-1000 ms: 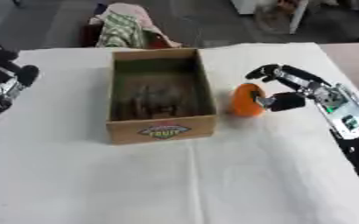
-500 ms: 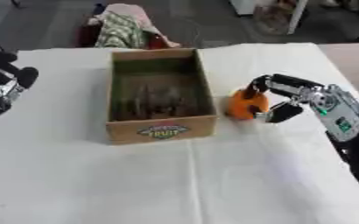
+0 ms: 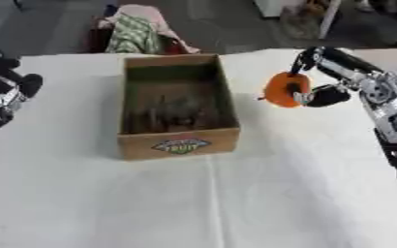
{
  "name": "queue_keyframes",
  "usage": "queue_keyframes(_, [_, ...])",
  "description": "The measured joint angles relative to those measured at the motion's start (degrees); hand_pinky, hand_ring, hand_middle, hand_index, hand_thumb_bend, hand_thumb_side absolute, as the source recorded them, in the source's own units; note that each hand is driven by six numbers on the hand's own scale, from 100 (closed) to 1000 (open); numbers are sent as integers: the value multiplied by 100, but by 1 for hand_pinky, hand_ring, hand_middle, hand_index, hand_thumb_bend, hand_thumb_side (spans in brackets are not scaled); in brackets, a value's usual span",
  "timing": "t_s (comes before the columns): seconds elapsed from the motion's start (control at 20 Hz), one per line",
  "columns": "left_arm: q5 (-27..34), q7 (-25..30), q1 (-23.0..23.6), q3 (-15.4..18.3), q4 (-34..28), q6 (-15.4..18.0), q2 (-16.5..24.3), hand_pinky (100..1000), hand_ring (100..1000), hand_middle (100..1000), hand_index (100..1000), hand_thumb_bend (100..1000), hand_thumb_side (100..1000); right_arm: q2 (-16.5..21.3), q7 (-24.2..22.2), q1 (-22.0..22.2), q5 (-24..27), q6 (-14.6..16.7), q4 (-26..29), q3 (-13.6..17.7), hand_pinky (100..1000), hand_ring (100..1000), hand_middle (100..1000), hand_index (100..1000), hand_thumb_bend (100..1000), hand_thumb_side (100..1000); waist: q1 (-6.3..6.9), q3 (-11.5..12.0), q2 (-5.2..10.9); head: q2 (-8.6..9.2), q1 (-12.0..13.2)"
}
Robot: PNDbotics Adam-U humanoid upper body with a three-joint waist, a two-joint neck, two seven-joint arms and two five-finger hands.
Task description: Pick up objects on the table and place them in the box.
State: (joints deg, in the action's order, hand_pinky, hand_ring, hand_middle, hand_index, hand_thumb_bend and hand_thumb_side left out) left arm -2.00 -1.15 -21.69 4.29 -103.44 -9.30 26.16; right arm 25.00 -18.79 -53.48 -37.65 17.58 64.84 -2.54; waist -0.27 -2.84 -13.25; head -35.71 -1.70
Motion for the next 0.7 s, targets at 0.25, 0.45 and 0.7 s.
queue_keyframes(0.25, [17,-8,-7,11,-55,5,-51,692,448,525,699,662,491,-24,529,-477,32,6,-190,-142,777,793,599,245,100,100,-3,93,37,0,-71])
queue_keyframes(0.45, [58,2,-88,3,-122,14,-106,690,448,524,699,665,492,-241,917,-775,-125,85,-591,-269,778,794,599,250,100,100,7,213,47,1,-157])
queue_keyframes(0.7, [115,50,-270,-83,-230,36,-233,691,449,524,698,671,492,-644,1224,-1037,-485,92,-1188,-244,777,795,599,260,100,100,6,419,43,27,-304])
